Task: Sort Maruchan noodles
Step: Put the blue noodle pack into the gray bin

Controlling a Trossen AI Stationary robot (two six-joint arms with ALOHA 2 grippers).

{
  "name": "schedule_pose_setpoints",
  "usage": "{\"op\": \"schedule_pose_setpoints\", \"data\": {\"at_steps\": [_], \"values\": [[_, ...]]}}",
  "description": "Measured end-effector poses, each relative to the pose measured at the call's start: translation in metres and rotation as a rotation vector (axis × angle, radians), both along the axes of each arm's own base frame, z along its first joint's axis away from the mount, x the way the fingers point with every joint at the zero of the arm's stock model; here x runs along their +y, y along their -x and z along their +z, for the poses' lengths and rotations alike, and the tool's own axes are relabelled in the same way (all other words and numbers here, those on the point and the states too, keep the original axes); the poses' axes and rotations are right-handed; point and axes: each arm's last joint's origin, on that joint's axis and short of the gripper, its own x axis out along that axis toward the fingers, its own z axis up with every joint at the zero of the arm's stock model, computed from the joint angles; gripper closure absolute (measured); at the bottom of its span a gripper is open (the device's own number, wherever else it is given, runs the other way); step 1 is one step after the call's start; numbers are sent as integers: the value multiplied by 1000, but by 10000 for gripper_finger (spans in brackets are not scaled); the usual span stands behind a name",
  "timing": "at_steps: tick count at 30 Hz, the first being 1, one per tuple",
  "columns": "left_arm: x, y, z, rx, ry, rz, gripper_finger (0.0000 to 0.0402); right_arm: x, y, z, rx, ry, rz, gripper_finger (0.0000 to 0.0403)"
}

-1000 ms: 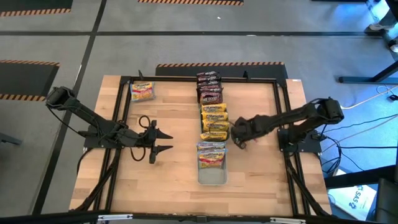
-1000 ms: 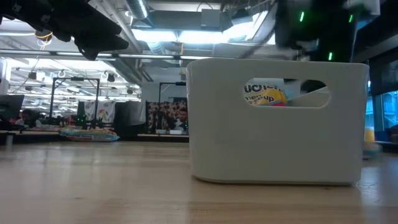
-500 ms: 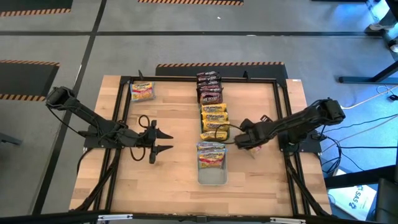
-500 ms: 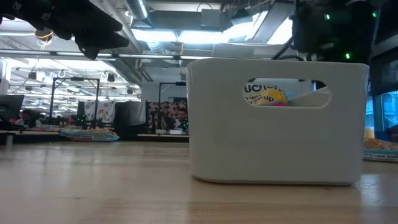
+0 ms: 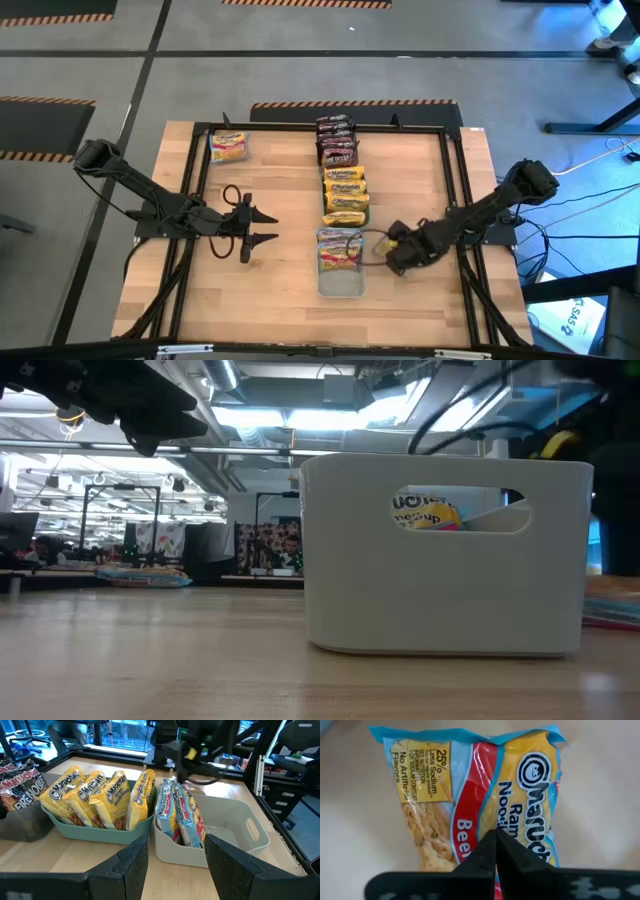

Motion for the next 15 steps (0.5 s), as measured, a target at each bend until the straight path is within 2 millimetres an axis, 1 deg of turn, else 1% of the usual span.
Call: {"op": "schedule_pose_setpoints", "data": {"at_steps": [4,8,11,15], "values": [[0,0,0,1,0,0,216,26,-1,6,-56,-130,31,402],[0,0,0,0,2,0,216,49,-5,13,-174,-231,82,402],[0,0,1,-6,10,-2,216,58,-7,15,-239,-259,106,402],[-2,-1,1,-11,46,-37,216,57,-8,19,-236,-229,167,402]]}}
